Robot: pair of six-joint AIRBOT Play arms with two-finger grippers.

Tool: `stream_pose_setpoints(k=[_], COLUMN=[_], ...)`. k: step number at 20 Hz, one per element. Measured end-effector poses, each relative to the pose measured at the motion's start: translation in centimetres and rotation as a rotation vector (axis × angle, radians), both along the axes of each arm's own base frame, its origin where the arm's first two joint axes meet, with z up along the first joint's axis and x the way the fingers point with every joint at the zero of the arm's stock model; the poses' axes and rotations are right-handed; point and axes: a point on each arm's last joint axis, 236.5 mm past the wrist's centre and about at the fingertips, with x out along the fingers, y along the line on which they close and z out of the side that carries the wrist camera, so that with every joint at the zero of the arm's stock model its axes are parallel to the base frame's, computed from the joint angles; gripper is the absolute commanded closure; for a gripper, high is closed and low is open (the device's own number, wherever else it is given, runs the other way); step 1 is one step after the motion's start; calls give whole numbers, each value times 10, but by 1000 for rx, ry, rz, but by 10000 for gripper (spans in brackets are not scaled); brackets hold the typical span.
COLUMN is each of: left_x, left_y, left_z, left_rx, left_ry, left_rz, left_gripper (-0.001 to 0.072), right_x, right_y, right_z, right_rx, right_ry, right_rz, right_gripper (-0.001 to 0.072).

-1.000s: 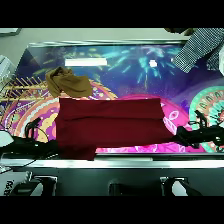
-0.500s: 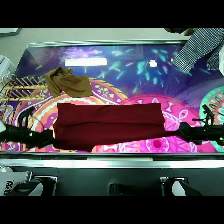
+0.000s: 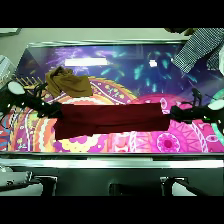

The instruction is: Fold the clothes and pants, and hang the long-sleeved shirts on hangers.

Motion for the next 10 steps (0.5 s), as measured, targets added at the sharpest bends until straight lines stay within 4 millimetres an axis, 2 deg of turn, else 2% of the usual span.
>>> stream_pose_setpoints(k=[4,7,8,9,10], left_x=[44,62,65,67,68], left_y=[3,3,4,4,4], left_z=[-14,-27,-32,-37,-41], left_rx=[-3,-5,-6,-7,-8], left_ry=[-3,10,19,26,35], left_rz=[-24,-34,-35,-36,-38], left_gripper=[690,688,686,648,526], right_x=[42,59,62,64,65], right_y=[4,8,10,11,14], right_z=[-12,-27,-33,-38,-42], right_rx=[-37,-37,-34,-29,-22], right_ry=[-4,18,27,36,45], right_rz=[32,40,41,41,43], right_gripper=[685,682,657,564,409])
